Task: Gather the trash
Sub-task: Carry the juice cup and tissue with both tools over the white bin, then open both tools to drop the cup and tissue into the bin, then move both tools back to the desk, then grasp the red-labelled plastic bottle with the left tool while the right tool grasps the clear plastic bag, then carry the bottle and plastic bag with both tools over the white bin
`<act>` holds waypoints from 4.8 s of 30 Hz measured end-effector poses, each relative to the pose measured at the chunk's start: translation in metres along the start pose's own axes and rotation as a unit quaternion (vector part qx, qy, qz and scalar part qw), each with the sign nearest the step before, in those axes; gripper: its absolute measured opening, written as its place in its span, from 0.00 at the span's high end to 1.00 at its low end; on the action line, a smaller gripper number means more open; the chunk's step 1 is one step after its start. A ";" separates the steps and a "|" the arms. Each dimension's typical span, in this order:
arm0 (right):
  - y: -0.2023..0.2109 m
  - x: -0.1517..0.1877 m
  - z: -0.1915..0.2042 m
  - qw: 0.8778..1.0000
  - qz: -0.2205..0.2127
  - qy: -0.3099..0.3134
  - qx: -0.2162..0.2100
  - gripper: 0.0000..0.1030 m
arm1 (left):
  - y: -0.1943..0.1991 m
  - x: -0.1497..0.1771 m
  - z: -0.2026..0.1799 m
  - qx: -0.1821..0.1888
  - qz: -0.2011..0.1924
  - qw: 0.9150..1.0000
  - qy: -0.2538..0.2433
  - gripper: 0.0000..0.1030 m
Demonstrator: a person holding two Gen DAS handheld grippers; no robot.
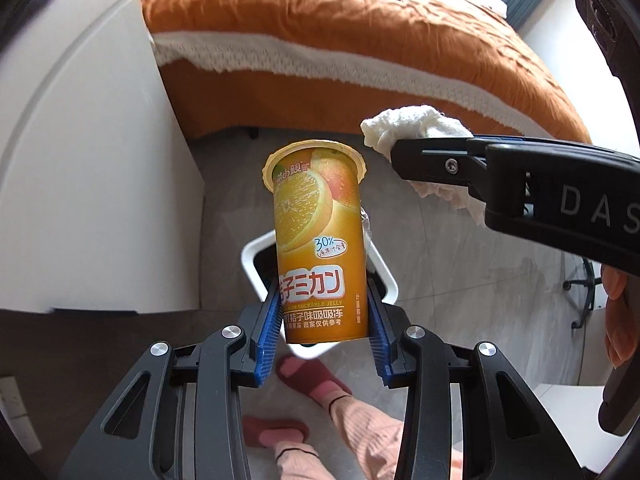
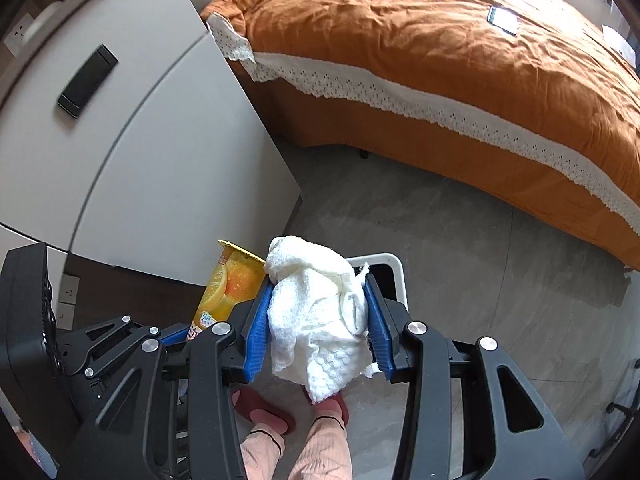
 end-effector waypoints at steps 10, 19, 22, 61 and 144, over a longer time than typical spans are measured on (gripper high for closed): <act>-0.103 0.050 -0.034 0.997 0.059 -0.041 -0.014 0.04 | -0.099 0.021 0.008 -0.011 0.002 1.000 -0.006 0.05; -0.076 0.035 -0.017 0.999 0.048 -0.018 -0.018 0.04 | -0.066 0.011 0.009 -0.020 -0.016 1.000 -0.001 0.05; -0.047 0.022 -0.006 0.999 0.031 -0.016 -0.026 0.04 | -0.034 0.002 0.006 -0.024 -0.035 0.999 0.002 0.05; 0.263 -0.145 0.287 0.905 -0.256 0.294 -0.170 0.04 | 0.398 0.006 0.133 -0.206 -0.334 0.888 0.241 0.05; 0.291 -0.136 0.318 0.906 -0.255 0.314 -0.121 0.53 | 0.454 0.002 0.148 -0.094 -0.345 0.915 0.186 0.89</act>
Point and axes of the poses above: each gripper's, at about its wrist camera, not at the fingertips, and y roughly against the way its jaws point, z to its left, x to its underside, the point moved 4 cm from there along -y, roughly the way its jaws point, and after that the axes turned 12 degrees about y, right-handed, at the moved point
